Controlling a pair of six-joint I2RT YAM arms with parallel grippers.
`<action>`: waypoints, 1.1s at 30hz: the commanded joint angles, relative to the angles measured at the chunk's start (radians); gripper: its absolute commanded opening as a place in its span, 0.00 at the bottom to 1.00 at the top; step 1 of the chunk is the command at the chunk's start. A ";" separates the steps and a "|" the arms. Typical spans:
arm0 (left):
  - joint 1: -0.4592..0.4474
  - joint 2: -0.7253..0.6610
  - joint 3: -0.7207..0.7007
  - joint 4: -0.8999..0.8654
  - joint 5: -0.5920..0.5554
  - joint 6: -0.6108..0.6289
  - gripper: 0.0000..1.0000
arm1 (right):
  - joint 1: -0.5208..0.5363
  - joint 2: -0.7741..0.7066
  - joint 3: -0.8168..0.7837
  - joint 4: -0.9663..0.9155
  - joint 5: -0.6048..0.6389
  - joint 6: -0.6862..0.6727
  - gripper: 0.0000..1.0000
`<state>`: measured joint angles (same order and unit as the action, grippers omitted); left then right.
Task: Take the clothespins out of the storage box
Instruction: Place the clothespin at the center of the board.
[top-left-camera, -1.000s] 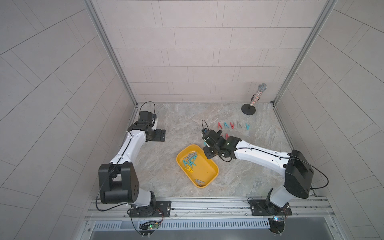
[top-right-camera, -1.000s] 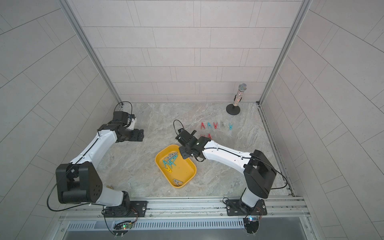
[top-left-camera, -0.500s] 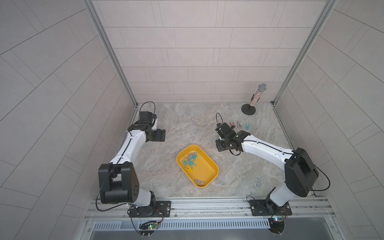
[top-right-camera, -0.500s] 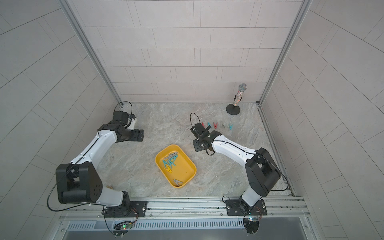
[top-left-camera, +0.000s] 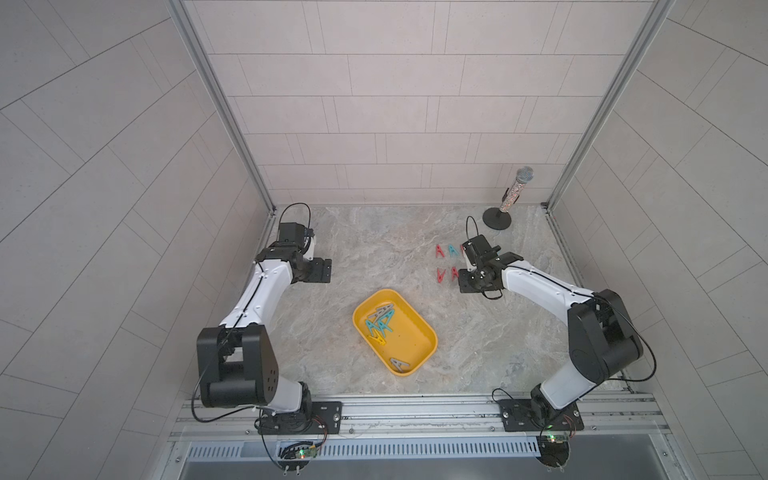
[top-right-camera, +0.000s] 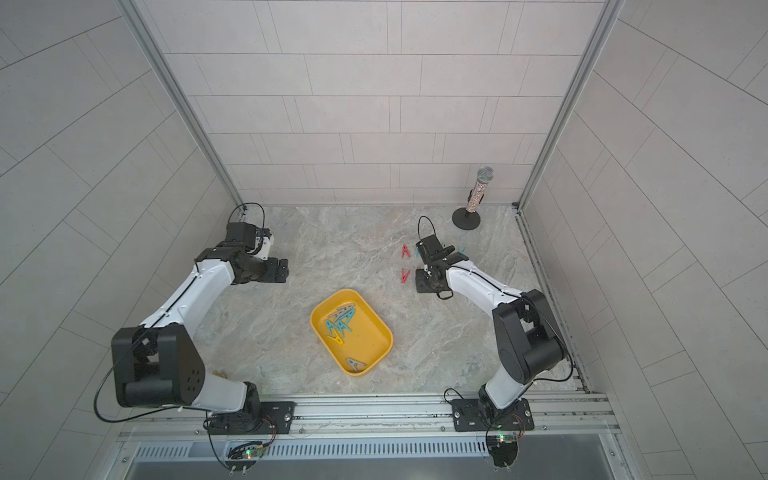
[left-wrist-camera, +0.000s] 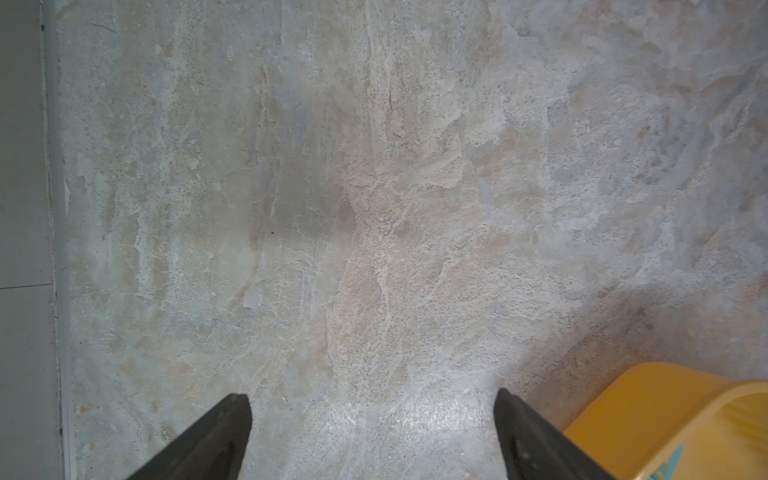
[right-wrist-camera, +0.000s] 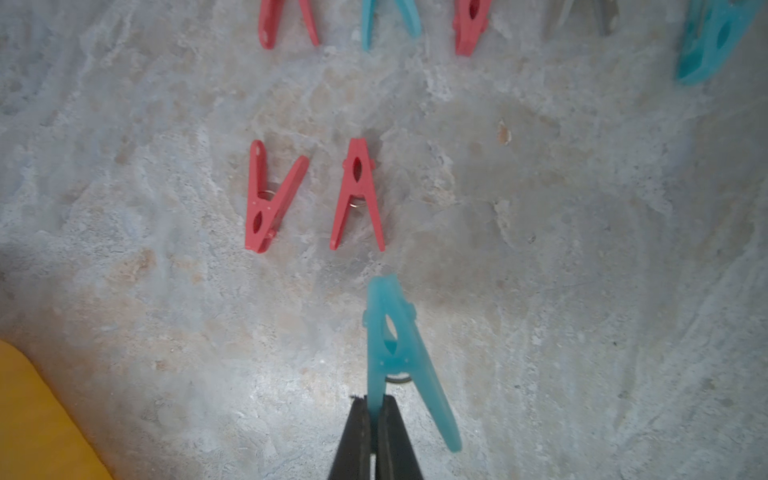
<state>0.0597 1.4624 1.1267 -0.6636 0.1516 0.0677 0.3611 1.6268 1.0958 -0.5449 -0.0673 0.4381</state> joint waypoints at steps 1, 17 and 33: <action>0.005 0.003 0.002 -0.017 0.002 0.003 0.99 | -0.030 0.034 0.018 -0.030 -0.031 -0.015 0.00; 0.006 -0.006 0.001 -0.017 -0.004 0.004 0.99 | -0.131 0.223 0.157 -0.058 -0.058 -0.044 0.00; 0.008 -0.013 0.000 -0.017 -0.004 0.004 0.99 | -0.140 0.342 0.278 -0.058 -0.076 -0.037 0.02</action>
<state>0.0597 1.4624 1.1267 -0.6643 0.1528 0.0677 0.2260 1.9491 1.3525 -0.5808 -0.1478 0.4007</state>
